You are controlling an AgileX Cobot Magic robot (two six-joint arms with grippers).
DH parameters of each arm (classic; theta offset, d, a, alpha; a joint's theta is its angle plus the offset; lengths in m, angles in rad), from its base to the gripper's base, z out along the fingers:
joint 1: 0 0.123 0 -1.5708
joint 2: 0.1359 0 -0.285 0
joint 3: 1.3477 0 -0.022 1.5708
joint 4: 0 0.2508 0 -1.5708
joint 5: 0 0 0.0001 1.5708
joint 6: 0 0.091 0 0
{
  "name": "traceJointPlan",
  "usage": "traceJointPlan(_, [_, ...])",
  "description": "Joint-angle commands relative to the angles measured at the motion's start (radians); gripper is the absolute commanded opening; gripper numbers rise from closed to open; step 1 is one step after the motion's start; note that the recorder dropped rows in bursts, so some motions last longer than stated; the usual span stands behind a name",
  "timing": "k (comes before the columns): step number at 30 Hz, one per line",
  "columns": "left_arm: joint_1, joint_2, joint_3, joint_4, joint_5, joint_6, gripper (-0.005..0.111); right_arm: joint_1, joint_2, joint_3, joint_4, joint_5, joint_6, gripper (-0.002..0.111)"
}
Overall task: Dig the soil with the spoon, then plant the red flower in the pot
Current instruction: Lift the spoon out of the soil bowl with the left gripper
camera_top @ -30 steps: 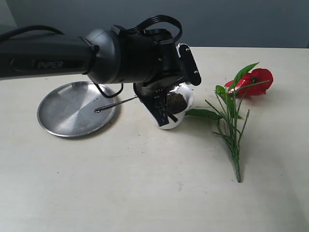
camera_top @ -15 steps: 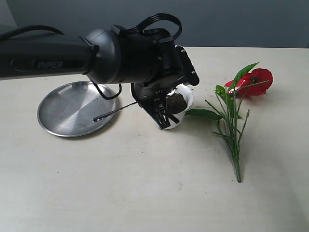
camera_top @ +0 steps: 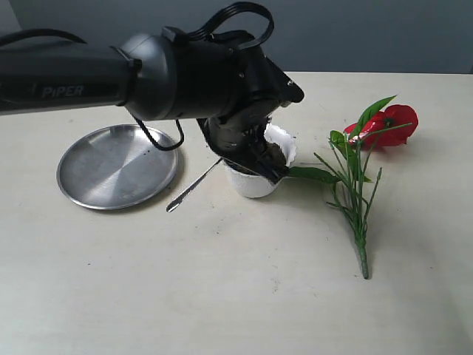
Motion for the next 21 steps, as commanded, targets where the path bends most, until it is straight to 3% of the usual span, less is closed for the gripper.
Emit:
traceJointPlan(1, [-0.002, -0.032, -0.029, -0.019, -0.006, -0.036, 0.000, -0.006, -0.003, 0.002, 0.003, -0.007, -0.006, -0.001])
traceJointPlan(15, [-0.002, -0.055, -0.031, -0.061, -0.097, -0.098, 0.000, -0.006, -0.003, 0.002, 0.003, -0.007, -0.006, -0.001])
traceJointPlan(21, [-0.002, -0.106, -0.031, 0.058, -0.118, -0.223, 0.000, -0.006, -0.003, 0.002, 0.003, -0.007, -0.006, -0.001])
